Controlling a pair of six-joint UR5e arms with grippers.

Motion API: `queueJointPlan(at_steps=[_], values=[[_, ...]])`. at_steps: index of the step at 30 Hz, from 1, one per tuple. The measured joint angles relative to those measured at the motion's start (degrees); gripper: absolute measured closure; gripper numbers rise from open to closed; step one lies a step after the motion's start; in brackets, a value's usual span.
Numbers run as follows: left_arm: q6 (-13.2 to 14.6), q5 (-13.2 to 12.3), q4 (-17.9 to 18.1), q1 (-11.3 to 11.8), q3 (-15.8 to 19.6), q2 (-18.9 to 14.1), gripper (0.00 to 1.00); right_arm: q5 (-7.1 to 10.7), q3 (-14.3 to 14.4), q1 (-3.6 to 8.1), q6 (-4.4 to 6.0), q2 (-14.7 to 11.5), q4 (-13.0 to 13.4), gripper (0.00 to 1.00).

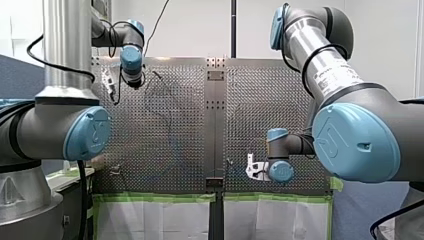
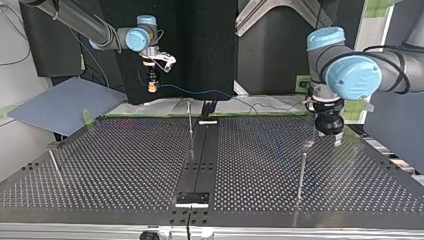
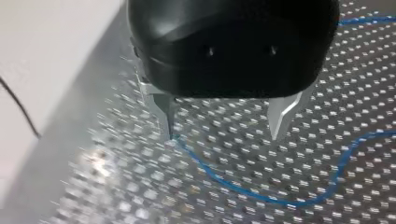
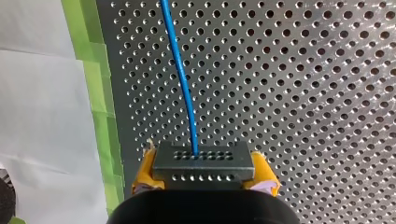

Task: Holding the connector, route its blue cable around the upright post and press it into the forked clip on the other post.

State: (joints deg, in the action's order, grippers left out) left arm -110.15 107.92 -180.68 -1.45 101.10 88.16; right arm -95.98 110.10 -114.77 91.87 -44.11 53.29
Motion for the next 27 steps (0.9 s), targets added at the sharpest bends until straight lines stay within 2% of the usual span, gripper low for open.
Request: queueJointPlan(at_steps=[5, 10, 19, 27], values=[[2.05, 1.15, -2.67, -0.12, -2.63, -2.65, 0.0, 0.06, 0.01, -0.12, 0.05, 0.08, 0.14, 1.0], [2.39, 1.25, -5.26, -0.14, -5.22, -5.25, 0.0, 0.15, 0.0, -0.13, 0.19, 0.1, 0.52, 1.0], [0.86, -2.66, -9.8, -0.1, -9.77, -9.79, 0.0, 0.34, -0.04, -0.08, 0.29, 0.11, 0.67, 1.0], [1.99, -6.68, -13.85, -1.63, -13.79, -13.05, 0.0, 0.35, -0.22, -0.08, 0.29, 0.11, 0.73, 1.0]])
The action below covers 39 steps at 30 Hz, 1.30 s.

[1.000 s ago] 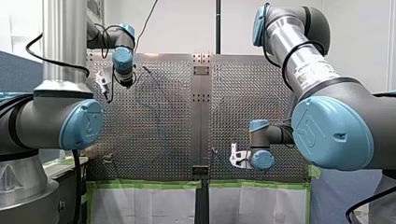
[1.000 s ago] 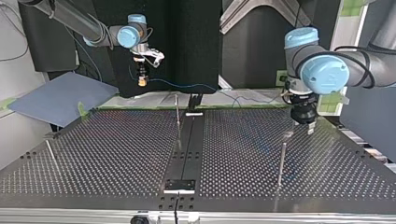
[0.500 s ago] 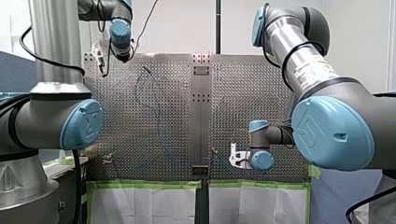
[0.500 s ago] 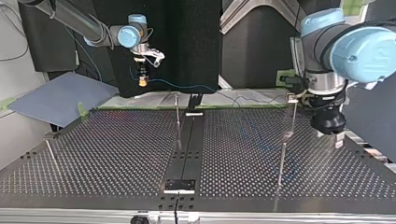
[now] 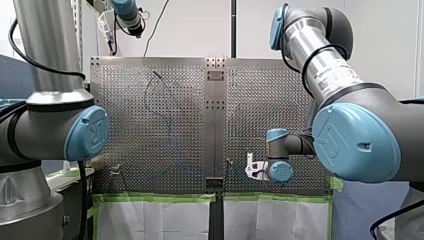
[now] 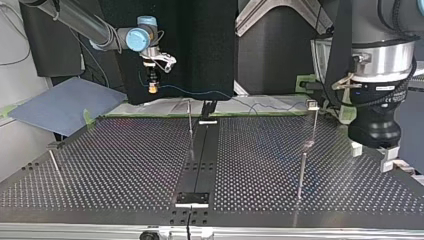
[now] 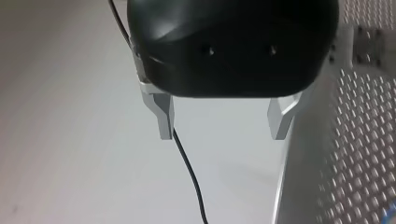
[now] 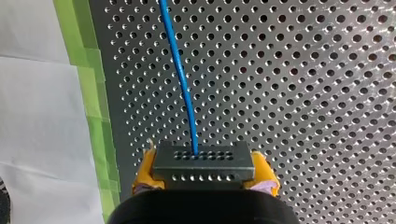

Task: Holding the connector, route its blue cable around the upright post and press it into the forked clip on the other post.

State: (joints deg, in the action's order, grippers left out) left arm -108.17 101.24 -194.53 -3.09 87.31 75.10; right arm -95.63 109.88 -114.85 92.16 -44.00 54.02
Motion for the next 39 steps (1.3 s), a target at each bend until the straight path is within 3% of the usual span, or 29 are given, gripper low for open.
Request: queueJointPlan(at_steps=[8, 18, 23, 39], values=[[0.56, -4.21, -4.19, -2.0, -1.11, 1.73, 0.0, 0.02, -0.24, -0.1, 0.06, 0.0, -0.26, 1.0], [1.74, -9.15, -8.12, -3.27, -0.34, 6.84, 0.0, 0.05, -0.31, -0.3, 0.14, 0.01, -0.42, 1.0], [1.69, -7.78, -7.45, -3.16, -0.33, 7.93, 0.0, 0.04, -0.3, -0.32, 0.14, 0.02, -0.51, 1.0], [1.58, 0.34, -8.58, -3.26, -0.32, 8.07, 0.0, 0.08, -0.31, -0.33, 0.15, 0.0, -0.8, 1.0]])
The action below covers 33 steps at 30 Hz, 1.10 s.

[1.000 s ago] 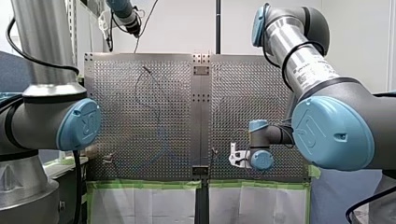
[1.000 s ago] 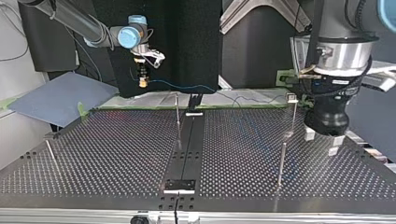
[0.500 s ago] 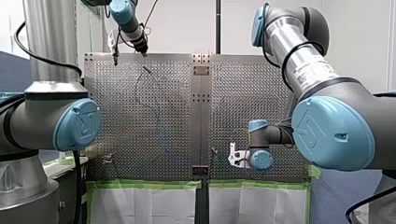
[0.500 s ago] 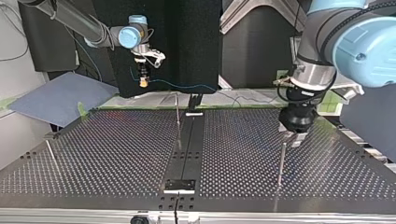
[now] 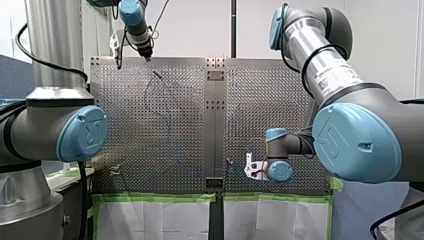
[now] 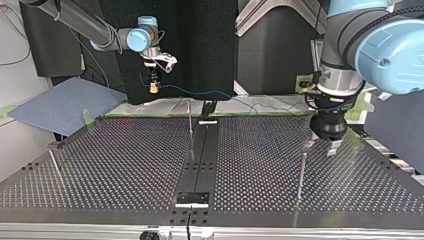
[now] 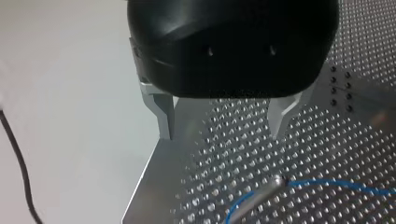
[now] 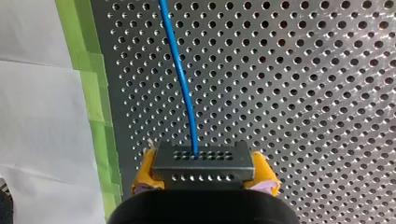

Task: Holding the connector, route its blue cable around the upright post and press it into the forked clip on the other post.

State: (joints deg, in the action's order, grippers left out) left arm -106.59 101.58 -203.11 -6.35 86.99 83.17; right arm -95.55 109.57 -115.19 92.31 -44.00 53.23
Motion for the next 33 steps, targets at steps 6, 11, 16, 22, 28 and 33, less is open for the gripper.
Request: queueJointPlan(at_steps=[6, 11, 16, 22, 28, 33], values=[[-0.02, 3.06, -0.42, -0.03, 0.02, 0.0, 0.0, 0.01, 0.0, 0.0, 0.0, 0.0, -0.16, 1.0], [-0.07, 4.36, -0.45, -0.1, 0.03, 0.0, 0.0, 0.0, 0.0, 0.0, 0.0, 0.0, -0.36, 1.0], [-0.1, 4.56, -0.42, -0.22, 0.02, 0.0, 0.0, 0.0, 0.01, 0.0, 0.0, 0.01, -0.39, 1.0], [-0.11, 4.55, -0.38, -0.35, 0.02, 0.0, 0.0, 0.01, 0.0, -0.01, 0.0, 0.0, -0.53, 1.0], [-0.14, 4.56, -0.37, -0.51, 0.01, 0.0, 0.0, 0.0, 0.0, 0.0, 0.0, 0.0, -0.64, 1.0], [0.01, 4.6, -0.35, -0.8, 0.03, 0.0, 0.0, 0.01, 0.0, -0.01, -0.01, 0.01, -0.66, 1.0]])
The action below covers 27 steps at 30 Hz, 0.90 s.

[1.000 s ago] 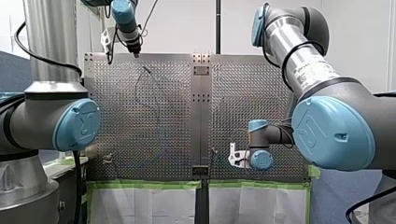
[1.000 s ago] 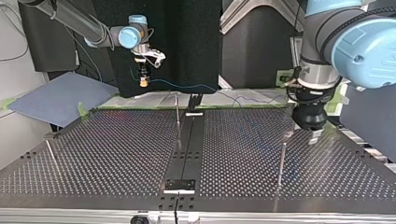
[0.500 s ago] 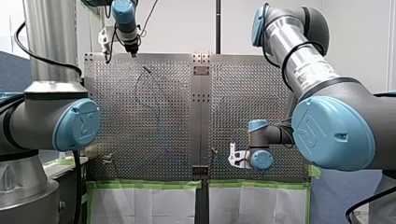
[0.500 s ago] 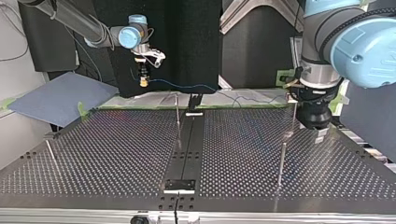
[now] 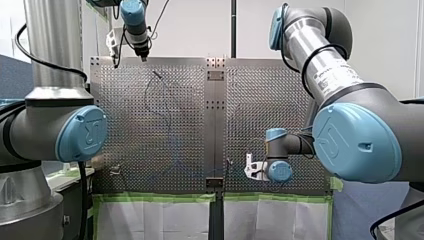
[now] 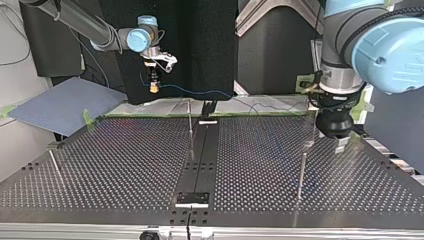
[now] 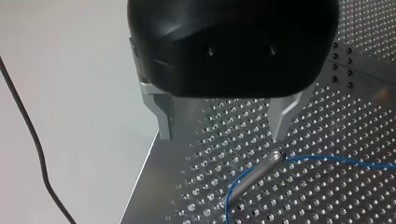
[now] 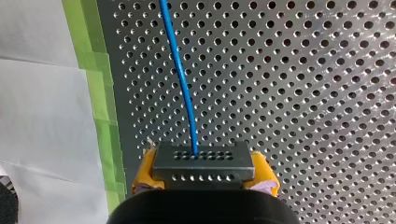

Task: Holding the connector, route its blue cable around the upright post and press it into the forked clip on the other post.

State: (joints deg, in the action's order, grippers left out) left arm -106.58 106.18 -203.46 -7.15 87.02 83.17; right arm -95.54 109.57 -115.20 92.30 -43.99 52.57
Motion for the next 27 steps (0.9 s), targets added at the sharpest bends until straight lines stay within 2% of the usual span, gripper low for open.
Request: queueJointPlan(at_steps=[4, 9, 18, 21, 27], values=[[0.61, -0.41, 0.08, -0.66, 0.02, 0.0, 0.0, 0.0, 0.0, 0.01, 0.0, 0.0, -0.02, 1.0], [1.68, -2.27, 0.81, -1.73, 0.25, -0.01, 0.0, 0.0, 0.0, 0.01, 0.0, 0.0, -0.08, 1.0], [5.65, -5.75, 4.76, -4.16, 3.77, -0.01, 0.0, 0.9, 0.01, 0.01, 0.27, -0.01, 0.1, 1.0], [7.22, -5.36, 6.35, -5.07, 5.33, 0.06, 0.0, 1.38, 0.0, 0.01, 0.45, -0.01, 0.19, 1.0], [10.75, -2.31, 9.88, -7.69, 8.87, 1.25, 0.0, 2.17, 0.01, -0.04, 0.83, -0.01, 0.32, 1.0]])
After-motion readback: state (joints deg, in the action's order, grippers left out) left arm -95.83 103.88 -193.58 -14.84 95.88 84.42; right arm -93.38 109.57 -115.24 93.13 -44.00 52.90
